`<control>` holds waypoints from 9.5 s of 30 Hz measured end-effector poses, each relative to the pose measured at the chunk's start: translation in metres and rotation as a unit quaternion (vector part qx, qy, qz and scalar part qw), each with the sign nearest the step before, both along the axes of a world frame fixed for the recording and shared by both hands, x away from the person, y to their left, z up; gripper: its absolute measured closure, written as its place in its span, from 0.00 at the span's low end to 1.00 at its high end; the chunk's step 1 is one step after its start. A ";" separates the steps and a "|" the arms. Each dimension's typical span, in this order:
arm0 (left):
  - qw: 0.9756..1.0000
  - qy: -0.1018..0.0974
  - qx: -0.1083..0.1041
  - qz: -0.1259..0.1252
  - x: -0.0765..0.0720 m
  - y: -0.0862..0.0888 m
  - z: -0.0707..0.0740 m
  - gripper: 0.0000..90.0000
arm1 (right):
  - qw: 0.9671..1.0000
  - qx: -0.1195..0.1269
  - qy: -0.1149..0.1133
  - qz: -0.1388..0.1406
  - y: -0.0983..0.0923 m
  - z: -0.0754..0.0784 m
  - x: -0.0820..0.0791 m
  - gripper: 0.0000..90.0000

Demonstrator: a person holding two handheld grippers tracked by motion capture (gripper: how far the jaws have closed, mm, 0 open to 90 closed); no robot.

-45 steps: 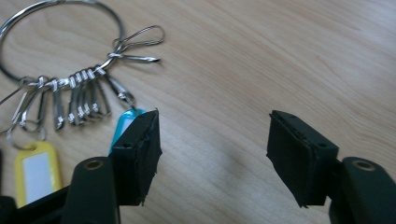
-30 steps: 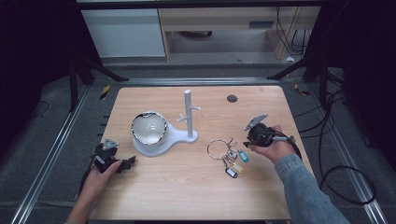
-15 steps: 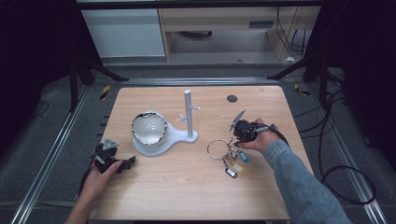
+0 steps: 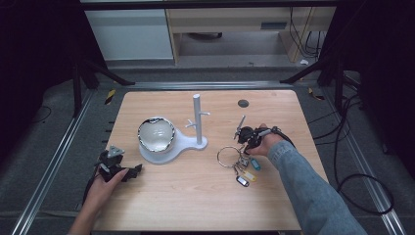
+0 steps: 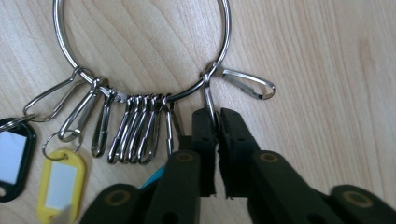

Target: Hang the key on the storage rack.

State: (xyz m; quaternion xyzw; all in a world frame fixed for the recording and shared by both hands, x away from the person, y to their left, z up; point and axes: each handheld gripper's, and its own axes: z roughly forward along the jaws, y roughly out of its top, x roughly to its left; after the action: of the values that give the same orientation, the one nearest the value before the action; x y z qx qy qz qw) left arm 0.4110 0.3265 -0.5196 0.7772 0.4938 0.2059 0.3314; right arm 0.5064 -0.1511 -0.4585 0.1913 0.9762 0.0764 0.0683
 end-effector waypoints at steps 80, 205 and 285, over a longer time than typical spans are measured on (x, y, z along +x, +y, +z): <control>1.000 -0.001 0.000 0.000 0.000 0.000 0.000 0.00 | 1.000 -0.009 -0.013 0.005 0.001 0.127 -0.017 0.99; 1.000 -0.001 0.001 -0.002 -0.001 0.000 0.000 0.00 | 0.994 -0.033 -0.047 0.089 0.128 0.231 0.004 0.99; 1.000 0.000 0.002 -0.002 -0.001 0.000 0.000 0.00 | 0.998 0.011 -0.055 0.037 0.097 0.205 0.026 0.79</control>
State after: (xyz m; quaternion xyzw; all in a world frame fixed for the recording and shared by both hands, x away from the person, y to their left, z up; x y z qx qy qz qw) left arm 0.4098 0.3268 -0.5194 0.7790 0.4917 0.2060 0.3300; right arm 0.5322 -0.0542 -0.2533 0.1510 0.9764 0.1004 0.1171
